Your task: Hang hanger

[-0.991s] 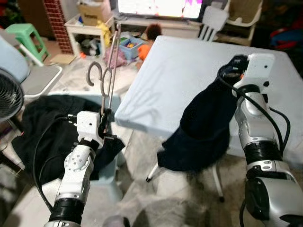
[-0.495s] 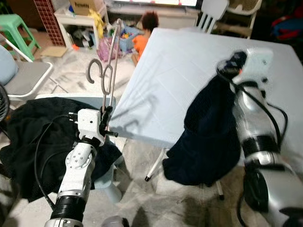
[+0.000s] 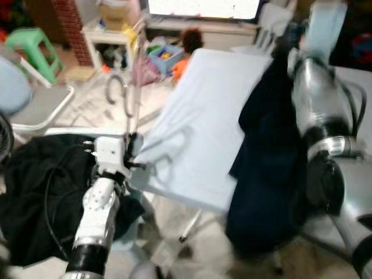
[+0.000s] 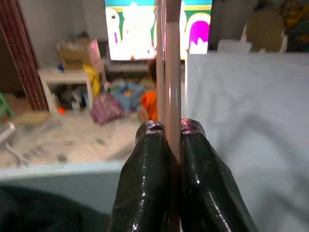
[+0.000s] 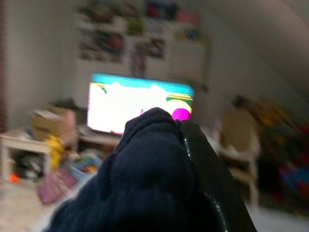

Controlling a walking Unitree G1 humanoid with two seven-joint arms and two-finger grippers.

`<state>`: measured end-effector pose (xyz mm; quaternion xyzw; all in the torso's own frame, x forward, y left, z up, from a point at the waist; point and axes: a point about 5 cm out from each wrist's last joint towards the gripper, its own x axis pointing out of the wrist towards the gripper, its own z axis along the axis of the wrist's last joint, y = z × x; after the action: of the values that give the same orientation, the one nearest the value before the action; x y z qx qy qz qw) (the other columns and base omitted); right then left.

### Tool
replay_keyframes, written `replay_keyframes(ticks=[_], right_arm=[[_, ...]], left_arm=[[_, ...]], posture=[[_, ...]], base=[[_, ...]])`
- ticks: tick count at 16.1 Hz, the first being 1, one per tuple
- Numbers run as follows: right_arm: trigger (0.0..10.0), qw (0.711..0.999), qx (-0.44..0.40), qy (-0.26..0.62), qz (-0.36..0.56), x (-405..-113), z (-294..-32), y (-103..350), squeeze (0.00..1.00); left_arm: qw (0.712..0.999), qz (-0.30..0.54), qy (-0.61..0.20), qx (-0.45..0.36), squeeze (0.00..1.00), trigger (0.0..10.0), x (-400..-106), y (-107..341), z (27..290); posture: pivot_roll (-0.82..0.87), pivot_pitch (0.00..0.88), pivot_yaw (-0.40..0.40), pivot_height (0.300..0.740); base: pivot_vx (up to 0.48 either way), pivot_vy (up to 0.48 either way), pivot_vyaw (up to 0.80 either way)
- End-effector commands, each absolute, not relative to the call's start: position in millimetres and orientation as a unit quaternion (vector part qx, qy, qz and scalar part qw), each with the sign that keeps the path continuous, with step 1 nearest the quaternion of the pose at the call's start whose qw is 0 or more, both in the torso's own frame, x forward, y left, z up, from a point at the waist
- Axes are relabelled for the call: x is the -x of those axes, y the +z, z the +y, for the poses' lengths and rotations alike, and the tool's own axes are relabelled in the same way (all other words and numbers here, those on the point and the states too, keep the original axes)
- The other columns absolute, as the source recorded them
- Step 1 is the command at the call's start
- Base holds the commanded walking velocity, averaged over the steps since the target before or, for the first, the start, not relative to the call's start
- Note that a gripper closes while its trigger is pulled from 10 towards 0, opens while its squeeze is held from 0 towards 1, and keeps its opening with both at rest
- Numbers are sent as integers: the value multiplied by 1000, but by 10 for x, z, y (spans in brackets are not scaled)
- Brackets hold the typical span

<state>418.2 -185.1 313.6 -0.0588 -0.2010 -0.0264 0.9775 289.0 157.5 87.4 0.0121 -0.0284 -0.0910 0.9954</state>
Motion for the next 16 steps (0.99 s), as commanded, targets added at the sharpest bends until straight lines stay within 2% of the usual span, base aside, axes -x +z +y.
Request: replay_keyframes(ticks=[1, 2, 4, 6, 8, 9, 10, 12, 14, 16], right_arm=[[10000, 975, 65, -41, -208, -4165, -1976, 3197, 0], [10000, 972, 74, -41, -221, -4167, -1964, 3362, 0], [10000, 974, 104, -33, -198, -4194, -1925, 3298, 0], [10000, 985, 145, -46, -79, -4231, -1998, 2765, 0], [10000, 987, 141, -80, 8, -4165, -2216, 2345, 0], [10000, 984, 117, -114, 74, -4051, -2450, 2009, 1000], [10000, 978, 122, -130, 108, -3978, -2558, 1841, 1000], [10000, 944, 142, -209, 210, -3701, -2880, 1389, 1000], [10000, 930, 149, -237, 237, -3570, -3001, 1230, 1000], [10000, 933, 223, -172, 226, -3524, -3025, 1166, 1000]], left_arm=[[994, -30, -99, -16, 0, 10000, -2895, 892, 1532], [994, -29, -100, -18, 0, 10000, -2895, 885, 1526], [994, -28, -100, -17, 0, 10000, -2895, 884, 1518], [994, -26, -102, -18, 0, 10000, -2880, 877, 1493], [994, -24, -104, -20, 0, 10000, -2863, 870, 1489], [994, -21, -104, -21, 0, 10000, -2849, 852, 1501], [994, -18, -105, -22, 0, 10000, -2845, 843, 1504], [993, -16, -111, -24, 0, 10000, -2848, 848, 1487], [993, -15, -115, -25, 0, 10000, -2849, 847, 1476], [992, -12, -122, -30, 0, 10000, -2834, 837, 1467]], posture=[[-3, 0, -38, 740], [1, 0, -41, 740], [4, 0, -44, 740], [9, 0, -47, 740], [15, 0, -47, 740], [10, 0, -42, 740], [10, 0, -42, 740], [-1, 0, -31, 740], [-3, 0, -22, 740], [-3, 0, -18, 740]], base=[[0, 0, 0], [0, 0, 0], [0, 0, 0], [0, 0, 0], [0, 0, 0], [0, 0, 0], [0, 0, 0], [0, 0, 0], [0, 0, 0], [0, 0, 0]])
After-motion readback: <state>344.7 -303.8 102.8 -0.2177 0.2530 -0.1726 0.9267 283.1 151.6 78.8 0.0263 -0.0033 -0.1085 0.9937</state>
